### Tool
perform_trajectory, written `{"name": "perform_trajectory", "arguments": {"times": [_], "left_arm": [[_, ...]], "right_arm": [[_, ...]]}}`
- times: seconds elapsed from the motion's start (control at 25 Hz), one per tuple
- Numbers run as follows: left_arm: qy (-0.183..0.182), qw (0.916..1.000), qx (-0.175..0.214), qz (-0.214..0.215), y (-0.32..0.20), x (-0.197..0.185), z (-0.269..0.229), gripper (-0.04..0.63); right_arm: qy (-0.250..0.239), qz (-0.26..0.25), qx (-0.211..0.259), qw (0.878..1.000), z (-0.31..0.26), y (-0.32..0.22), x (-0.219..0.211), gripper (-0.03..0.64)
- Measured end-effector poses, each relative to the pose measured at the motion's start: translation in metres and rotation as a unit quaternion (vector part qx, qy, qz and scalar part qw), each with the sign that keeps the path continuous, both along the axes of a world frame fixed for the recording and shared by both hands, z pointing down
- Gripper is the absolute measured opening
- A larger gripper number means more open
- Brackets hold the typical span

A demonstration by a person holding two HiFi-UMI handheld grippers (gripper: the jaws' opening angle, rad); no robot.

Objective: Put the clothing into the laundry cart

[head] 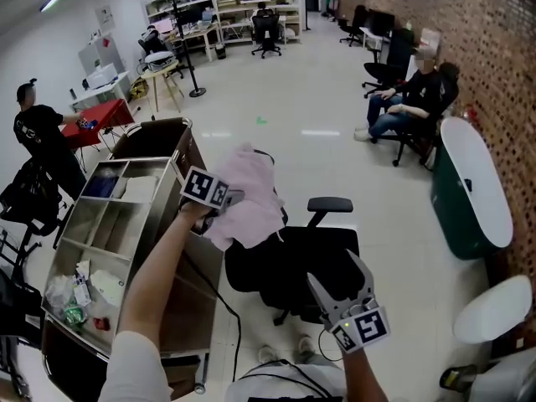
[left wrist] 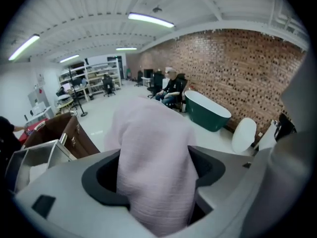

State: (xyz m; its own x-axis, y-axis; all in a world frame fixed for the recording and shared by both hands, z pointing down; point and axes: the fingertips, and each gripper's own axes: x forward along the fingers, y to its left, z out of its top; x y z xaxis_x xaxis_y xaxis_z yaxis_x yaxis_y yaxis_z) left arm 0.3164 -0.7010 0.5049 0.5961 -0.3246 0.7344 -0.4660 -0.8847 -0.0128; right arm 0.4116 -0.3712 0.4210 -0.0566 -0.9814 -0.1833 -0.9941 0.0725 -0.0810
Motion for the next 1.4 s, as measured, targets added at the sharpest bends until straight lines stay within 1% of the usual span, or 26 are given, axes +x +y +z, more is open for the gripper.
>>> {"name": "perform_trajectory", "arguments": {"times": [0.16,0.36,0.48,0.56,0.68,0.8,0.96,1.08,1.16,1.24,1.32,1.4], "left_arm": [[0.057,0.9975,-0.025,-0.033,0.001,-0.011,-0.014,0.248],[0.101,0.9943,-0.022,-0.024,0.017,-0.025,-0.042,0.117],[0.149,0.9886,-0.015,-0.021,0.032,-0.028,-0.062,0.107],[0.192,0.9811,-0.003,-0.025,0.043,-0.033,-0.081,0.104],[0.264,0.9638,0.021,-0.031,0.063,-0.041,-0.119,0.101],[0.324,0.9425,0.067,-0.045,0.084,-0.062,-0.166,0.1],[0.391,0.9061,0.146,-0.067,0.121,-0.092,-0.227,0.098],[0.432,0.8754,0.198,-0.087,0.156,-0.116,-0.258,0.098],[0.452,0.8569,0.226,-0.103,0.18,-0.134,-0.27,0.098],[0.463,0.842,0.252,-0.117,0.204,-0.152,-0.278,0.098],[0.467,0.8292,0.277,-0.131,0.227,-0.17,-0.282,0.098],[0.457,0.8192,0.313,-0.149,0.249,-0.188,-0.282,0.098]], "right_arm": [[0.005,-0.013,0.008,1.0,-0.007,0.002,-0.003,0.373],[0.0,-0.037,0.012,0.999,-0.012,0.0,-0.011,0.371],[0.002,-0.059,0.017,0.998,-0.018,-0.005,-0.019,0.371],[0.005,-0.073,0.02,0.997,-0.022,-0.008,-0.024,0.371],[0.005,-0.087,0.024,0.996,-0.026,-0.012,-0.027,0.371],[0.002,-0.099,0.025,0.995,-0.029,-0.017,-0.03,0.371],[0.007,-0.104,0.044,0.994,-0.047,-0.028,-0.032,0.371],[0.019,-0.104,0.069,0.992,-0.069,-0.036,-0.04,0.371],[0.028,-0.114,0.087,0.989,-0.083,-0.041,-0.052,0.371],[0.034,-0.128,0.104,0.986,-0.096,-0.043,-0.066,0.371],[0.039,-0.141,0.121,0.982,-0.108,-0.043,-0.08,0.371],[0.044,-0.156,0.137,0.977,-0.118,-0.042,-0.096,0.37]]}}
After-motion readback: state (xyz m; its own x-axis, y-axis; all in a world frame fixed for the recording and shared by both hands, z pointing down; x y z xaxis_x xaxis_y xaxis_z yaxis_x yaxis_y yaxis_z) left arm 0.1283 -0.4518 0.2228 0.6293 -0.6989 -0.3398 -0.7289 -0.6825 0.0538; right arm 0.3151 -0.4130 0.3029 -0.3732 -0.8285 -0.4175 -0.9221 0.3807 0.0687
